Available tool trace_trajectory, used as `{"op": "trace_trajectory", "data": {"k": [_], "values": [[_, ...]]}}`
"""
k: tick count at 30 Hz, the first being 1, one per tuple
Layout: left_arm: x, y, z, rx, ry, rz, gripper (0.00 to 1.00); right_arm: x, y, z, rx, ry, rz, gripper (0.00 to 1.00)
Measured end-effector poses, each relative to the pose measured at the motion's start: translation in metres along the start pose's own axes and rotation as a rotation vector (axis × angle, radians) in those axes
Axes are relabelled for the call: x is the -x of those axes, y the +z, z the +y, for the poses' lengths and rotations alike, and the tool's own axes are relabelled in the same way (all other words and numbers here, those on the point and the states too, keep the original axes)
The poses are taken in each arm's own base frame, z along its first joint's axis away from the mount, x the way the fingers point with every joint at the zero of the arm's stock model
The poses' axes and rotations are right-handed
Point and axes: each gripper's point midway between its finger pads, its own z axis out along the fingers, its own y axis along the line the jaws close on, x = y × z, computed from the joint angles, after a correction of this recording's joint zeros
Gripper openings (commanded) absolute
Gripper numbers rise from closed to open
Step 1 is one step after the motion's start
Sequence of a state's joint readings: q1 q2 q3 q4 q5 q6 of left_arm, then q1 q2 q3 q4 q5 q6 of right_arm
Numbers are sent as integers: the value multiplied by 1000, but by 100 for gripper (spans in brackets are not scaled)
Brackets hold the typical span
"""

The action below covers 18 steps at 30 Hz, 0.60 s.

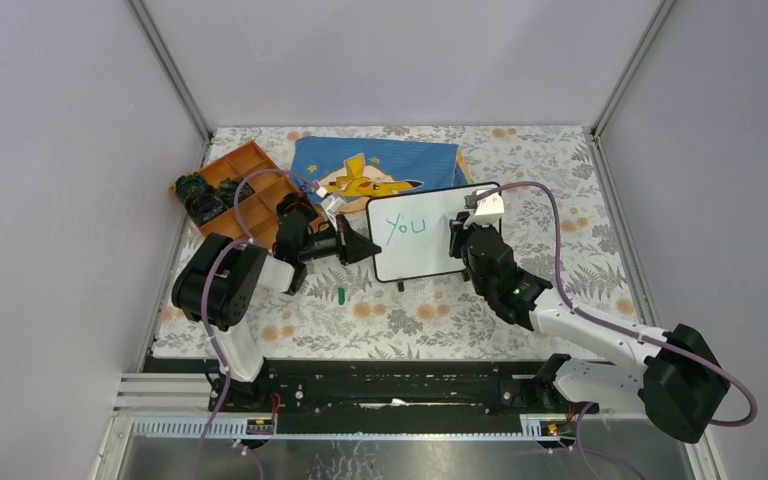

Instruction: Write a sentence on the whiteboard

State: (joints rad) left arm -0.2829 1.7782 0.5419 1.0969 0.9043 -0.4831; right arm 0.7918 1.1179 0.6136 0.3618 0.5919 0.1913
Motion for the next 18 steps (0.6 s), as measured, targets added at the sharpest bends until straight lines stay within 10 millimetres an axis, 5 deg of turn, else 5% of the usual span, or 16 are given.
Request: {"op": "trace_trajectory", "data": {"k": [18], "values": [[-1,1,0,4,-4,3,0,-1,2,11,54,7,9,0]]}}
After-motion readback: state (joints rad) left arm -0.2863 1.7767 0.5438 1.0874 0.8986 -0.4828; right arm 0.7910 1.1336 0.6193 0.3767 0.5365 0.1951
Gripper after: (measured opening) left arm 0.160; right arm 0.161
